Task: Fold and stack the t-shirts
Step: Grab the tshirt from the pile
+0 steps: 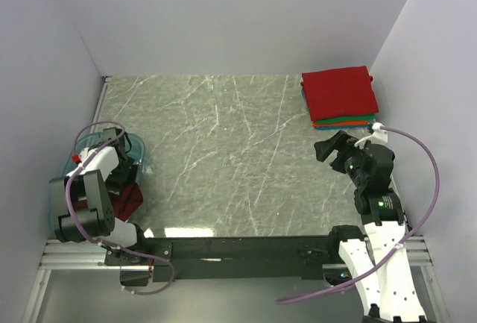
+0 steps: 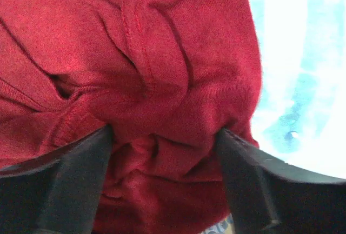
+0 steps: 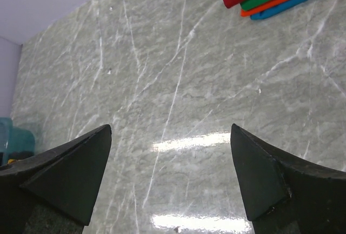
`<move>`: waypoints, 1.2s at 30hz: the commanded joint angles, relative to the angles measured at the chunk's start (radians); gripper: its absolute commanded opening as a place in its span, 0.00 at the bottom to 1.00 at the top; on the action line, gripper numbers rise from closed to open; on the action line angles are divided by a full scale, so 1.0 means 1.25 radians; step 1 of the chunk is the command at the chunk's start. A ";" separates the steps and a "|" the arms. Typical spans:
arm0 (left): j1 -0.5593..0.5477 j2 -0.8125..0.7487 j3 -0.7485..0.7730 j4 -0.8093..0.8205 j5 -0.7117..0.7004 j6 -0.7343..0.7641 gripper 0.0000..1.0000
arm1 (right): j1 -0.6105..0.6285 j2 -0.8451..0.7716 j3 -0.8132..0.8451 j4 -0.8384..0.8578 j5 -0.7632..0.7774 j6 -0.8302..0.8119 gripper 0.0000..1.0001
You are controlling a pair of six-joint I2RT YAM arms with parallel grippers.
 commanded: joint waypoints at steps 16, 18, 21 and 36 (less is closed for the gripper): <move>0.017 -0.279 0.087 -0.041 0.137 0.063 0.01 | -0.002 -0.015 -0.014 0.060 -0.041 -0.012 0.94; 0.016 -0.326 0.114 -0.036 0.192 0.090 0.01 | -0.002 -0.026 -0.018 0.065 -0.039 -0.010 0.94; 0.016 -0.399 0.179 -0.024 0.295 0.130 0.01 | -0.002 -0.040 -0.024 0.074 -0.032 -0.008 0.94; -0.011 -0.459 0.445 0.170 0.618 0.177 0.01 | -0.002 -0.065 -0.029 0.076 -0.028 -0.007 0.93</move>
